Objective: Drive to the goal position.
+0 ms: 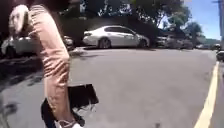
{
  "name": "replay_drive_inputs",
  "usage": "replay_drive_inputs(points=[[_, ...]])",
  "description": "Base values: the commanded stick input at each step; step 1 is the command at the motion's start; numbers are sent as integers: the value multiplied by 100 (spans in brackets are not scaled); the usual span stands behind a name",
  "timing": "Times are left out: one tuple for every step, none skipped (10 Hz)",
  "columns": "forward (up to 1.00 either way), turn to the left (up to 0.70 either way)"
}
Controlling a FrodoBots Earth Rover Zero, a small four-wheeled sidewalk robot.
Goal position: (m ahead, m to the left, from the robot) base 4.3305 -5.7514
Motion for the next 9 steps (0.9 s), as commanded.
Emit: replay_drive_inputs(points=[[0,0],[0,0],[0,0],[0,0],[0,0],[0,0],[0,0],[0,0],[7,0]])
